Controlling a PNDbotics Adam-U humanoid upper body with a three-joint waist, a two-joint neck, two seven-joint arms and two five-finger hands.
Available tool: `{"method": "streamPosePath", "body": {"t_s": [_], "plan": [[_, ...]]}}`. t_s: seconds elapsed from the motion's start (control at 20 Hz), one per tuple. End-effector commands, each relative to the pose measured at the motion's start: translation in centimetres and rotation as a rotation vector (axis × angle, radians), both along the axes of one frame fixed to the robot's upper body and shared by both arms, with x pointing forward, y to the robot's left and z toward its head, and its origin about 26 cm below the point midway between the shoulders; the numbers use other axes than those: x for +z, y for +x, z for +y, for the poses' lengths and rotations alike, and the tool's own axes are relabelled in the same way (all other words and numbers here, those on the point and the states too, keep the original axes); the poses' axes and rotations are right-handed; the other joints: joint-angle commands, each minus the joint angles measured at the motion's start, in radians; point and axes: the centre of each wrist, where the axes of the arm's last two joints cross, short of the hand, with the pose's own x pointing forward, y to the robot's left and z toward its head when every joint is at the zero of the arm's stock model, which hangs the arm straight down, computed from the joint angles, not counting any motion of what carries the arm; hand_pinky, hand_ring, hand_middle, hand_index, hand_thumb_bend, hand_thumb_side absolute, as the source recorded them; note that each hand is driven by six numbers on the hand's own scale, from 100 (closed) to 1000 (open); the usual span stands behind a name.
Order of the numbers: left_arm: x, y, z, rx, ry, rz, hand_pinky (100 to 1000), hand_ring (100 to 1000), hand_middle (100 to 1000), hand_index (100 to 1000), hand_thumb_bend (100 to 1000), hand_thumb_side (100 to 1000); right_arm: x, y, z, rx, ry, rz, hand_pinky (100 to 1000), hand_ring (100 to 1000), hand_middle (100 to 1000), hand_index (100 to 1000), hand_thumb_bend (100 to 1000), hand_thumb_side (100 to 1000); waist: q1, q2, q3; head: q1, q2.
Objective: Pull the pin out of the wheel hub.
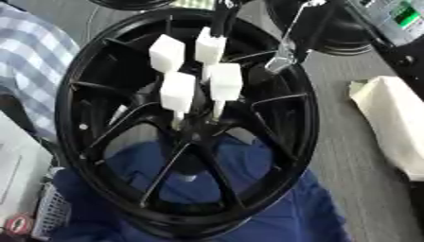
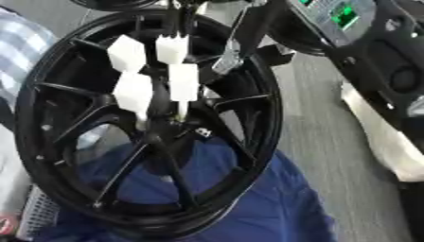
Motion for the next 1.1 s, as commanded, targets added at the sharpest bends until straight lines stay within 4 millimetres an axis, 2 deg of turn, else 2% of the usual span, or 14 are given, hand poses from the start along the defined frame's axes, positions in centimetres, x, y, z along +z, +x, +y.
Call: {"method": "streamPosePath", "body": {"t_s": [0.05,0.15,0.2,0.25,0.3,0.35,0.75,1.1], "plan": [[1.2,-0.3,-0.2,-0.01,0.024,-0.041,826,730,735,761,235,690,2.4,-0.7,0.0,0.107,0.006,-0.075,837,783,700,792,499,236,0.003,-0.006,0.008,-0.012,-0.029],[1.3,-0.3,-0.2,-0.013,0.029,-0.047,827,730,734,761,232,692,3.3,-1.1,-0.1,0.152,0.016,-0.102,842,784,699,791,482,214,-0.002,0.003,0.021,-0.024,-0.044],[1.4,-0.3,-0.1,-0.012,0.031,-0.049,827,730,733,761,230,694,3.7,-1.2,-0.3,0.169,0.023,-0.111,841,782,698,790,478,219,-0.004,0.009,0.028,-0.033,-0.054],[1.4,-0.3,-0.1,-0.009,0.033,-0.051,828,729,732,761,229,695,3.9,-1.2,-0.6,0.18,0.033,-0.117,832,766,690,787,432,252,-0.006,0.014,0.033,-0.04,-0.061],[1.3,-0.3,0.0,-0.005,0.034,-0.051,828,729,732,761,227,697,4.2,-0.9,-1.1,0.182,0.047,-0.119,826,758,685,785,487,255,-0.006,0.018,0.037,-0.044,-0.067],[1.3,-0.3,0.1,-0.002,0.035,-0.051,829,729,732,761,225,698,4.2,-0.7,-1.6,0.182,0.057,-0.118,815,746,680,783,495,279,-0.007,0.021,0.039,-0.044,-0.07],[1.4,-0.3,-0.1,-0.014,0.045,-0.055,830,729,732,761,217,704,3.9,0.0,-2.3,0.241,0.025,-0.188,844,789,705,797,484,236,-0.008,0.038,0.036,-0.048,-0.073],[1.6,-0.4,0.2,-0.001,0.051,-0.071,832,729,732,761,209,709,3.3,0.3,-3.2,0.3,0.012,-0.247,860,803,715,805,447,187,-0.018,0.063,0.063,-0.091,-0.096]]}}
